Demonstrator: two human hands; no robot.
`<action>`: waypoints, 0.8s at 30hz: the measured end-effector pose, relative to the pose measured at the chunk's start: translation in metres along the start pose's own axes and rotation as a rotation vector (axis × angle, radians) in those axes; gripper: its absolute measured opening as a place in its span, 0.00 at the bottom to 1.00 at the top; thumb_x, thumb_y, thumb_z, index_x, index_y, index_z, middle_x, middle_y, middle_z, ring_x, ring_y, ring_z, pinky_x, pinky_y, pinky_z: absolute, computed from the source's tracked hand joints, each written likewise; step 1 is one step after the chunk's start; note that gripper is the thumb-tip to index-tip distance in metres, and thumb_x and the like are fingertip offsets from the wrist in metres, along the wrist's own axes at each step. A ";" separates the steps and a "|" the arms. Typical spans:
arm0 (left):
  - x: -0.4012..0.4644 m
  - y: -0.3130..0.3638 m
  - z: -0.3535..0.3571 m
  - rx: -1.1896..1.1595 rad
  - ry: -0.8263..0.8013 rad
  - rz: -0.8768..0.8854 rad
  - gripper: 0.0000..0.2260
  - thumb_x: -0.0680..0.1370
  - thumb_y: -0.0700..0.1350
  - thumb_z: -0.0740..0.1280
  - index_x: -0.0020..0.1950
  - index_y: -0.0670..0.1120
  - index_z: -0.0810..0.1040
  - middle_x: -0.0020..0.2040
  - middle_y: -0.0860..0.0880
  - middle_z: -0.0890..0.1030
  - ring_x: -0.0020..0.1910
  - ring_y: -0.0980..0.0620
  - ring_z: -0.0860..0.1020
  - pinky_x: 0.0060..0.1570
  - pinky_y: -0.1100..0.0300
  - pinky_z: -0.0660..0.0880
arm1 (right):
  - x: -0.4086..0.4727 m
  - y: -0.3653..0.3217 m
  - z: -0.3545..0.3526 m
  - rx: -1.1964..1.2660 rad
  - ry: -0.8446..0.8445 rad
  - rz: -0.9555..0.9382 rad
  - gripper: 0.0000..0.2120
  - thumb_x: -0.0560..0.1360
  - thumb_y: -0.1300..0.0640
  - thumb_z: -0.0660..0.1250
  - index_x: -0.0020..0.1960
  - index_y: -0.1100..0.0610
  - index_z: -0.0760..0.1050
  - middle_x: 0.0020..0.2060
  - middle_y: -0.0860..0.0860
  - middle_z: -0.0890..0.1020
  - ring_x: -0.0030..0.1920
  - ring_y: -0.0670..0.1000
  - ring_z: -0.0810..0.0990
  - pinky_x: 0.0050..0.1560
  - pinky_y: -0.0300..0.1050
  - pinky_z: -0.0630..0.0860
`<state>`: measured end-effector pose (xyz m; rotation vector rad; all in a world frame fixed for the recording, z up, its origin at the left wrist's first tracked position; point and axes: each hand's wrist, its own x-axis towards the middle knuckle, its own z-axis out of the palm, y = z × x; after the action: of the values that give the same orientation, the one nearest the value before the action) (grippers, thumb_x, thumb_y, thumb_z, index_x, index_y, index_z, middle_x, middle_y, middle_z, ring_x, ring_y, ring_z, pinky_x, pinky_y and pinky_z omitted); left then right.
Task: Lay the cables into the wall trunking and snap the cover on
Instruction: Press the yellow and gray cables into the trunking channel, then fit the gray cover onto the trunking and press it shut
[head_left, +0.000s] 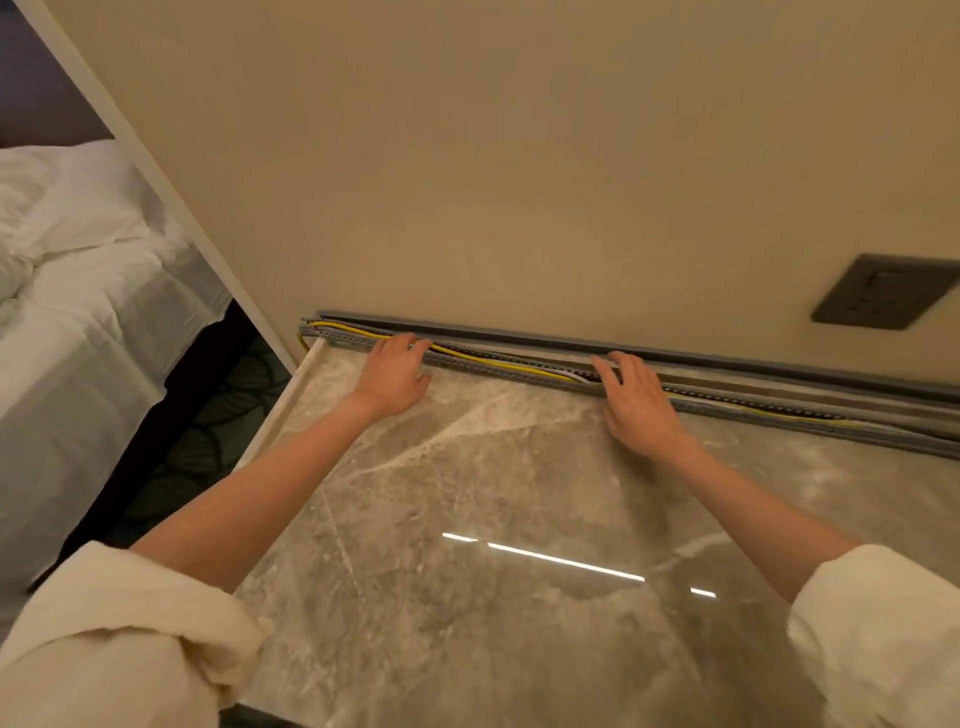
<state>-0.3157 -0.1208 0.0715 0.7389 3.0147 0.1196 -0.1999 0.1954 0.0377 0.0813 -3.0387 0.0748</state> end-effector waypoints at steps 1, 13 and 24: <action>0.001 0.011 -0.001 -0.026 0.011 0.025 0.23 0.76 0.45 0.64 0.70 0.42 0.65 0.68 0.38 0.70 0.68 0.40 0.67 0.68 0.46 0.64 | -0.011 0.012 -0.002 0.004 0.003 0.037 0.32 0.73 0.64 0.63 0.74 0.61 0.56 0.70 0.63 0.63 0.71 0.62 0.61 0.71 0.55 0.59; 0.046 0.192 -0.004 -0.154 0.046 0.303 0.21 0.75 0.41 0.64 0.68 0.40 0.67 0.63 0.37 0.74 0.62 0.38 0.72 0.61 0.47 0.71 | -0.111 0.154 -0.036 -0.094 -0.004 0.229 0.27 0.76 0.64 0.60 0.73 0.61 0.58 0.69 0.63 0.65 0.70 0.62 0.62 0.71 0.55 0.61; 0.078 0.328 0.021 0.007 0.123 0.368 0.14 0.76 0.40 0.60 0.61 0.41 0.73 0.56 0.41 0.79 0.55 0.39 0.76 0.56 0.48 0.70 | -0.151 0.280 -0.059 -0.106 0.021 0.417 0.26 0.72 0.65 0.66 0.68 0.67 0.65 0.62 0.65 0.72 0.60 0.65 0.70 0.61 0.59 0.69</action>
<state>-0.2331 0.2065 0.0763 1.3250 2.9530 0.1694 -0.0600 0.4853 0.0682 -0.5560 -2.9774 -0.0538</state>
